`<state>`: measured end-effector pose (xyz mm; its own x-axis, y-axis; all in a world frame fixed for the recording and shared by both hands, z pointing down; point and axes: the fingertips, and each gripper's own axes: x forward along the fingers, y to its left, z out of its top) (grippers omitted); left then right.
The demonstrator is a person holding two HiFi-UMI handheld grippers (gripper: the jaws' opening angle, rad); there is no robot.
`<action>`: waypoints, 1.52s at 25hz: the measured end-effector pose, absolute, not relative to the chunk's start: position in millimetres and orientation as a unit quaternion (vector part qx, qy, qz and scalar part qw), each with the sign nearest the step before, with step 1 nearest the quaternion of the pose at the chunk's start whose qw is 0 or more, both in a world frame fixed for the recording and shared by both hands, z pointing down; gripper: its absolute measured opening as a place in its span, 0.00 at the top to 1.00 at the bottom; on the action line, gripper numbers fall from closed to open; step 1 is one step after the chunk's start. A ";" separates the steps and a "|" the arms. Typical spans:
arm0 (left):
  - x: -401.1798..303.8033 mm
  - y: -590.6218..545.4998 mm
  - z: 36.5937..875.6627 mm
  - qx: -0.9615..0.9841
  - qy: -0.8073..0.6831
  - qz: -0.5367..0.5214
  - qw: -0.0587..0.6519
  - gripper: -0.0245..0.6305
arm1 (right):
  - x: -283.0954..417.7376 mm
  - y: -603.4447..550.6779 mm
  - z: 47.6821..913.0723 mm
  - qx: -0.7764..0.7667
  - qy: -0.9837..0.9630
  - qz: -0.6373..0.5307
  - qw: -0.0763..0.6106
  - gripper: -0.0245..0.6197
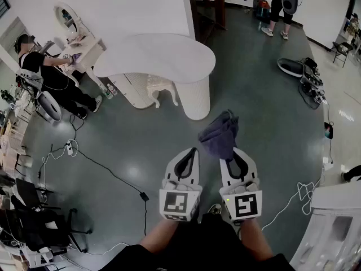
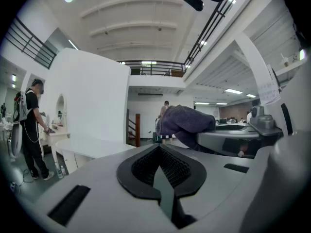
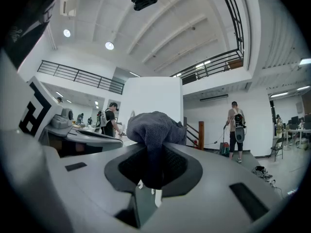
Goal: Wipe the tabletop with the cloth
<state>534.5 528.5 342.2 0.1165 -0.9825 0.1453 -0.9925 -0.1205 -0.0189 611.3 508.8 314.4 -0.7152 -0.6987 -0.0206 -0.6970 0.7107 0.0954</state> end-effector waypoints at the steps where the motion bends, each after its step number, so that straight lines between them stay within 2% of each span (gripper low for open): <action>1: 528.6 522.5 342.7 0.746 -0.662 0.061 0.039 0.95 | 604.4 502.4 314.4 0.376 -0.925 -0.050 0.008 0.87; 8: 485.2 479.5 354.0 0.740 -0.669 0.049 0.053 0.95 | 562.4 458.8 325.8 0.370 -0.928 -0.036 0.018 0.87; 18: 391.7 425.5 367.9 0.742 -0.663 0.052 0.082 0.95 | 490.6 392.6 341.5 0.383 -0.920 -0.019 0.081 0.87; 29: 350.4 386.0 399.6 0.736 -0.664 0.049 0.121 0.95 | 434.7 345.8 365.6 0.351 -0.928 -0.008 0.125 0.87; 38: 305.7 303.5 422.9 0.733 -0.660 0.084 0.140 0.95 | 371.5 256.0 410.7 0.312 -0.935 0.051 0.159 0.87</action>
<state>305.7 303.5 422.9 0.1149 -0.9447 0.3073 -0.9915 -0.0900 0.0942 371.5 256.0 410.7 -0.7543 -0.5680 0.3293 -0.6006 0.7995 0.0033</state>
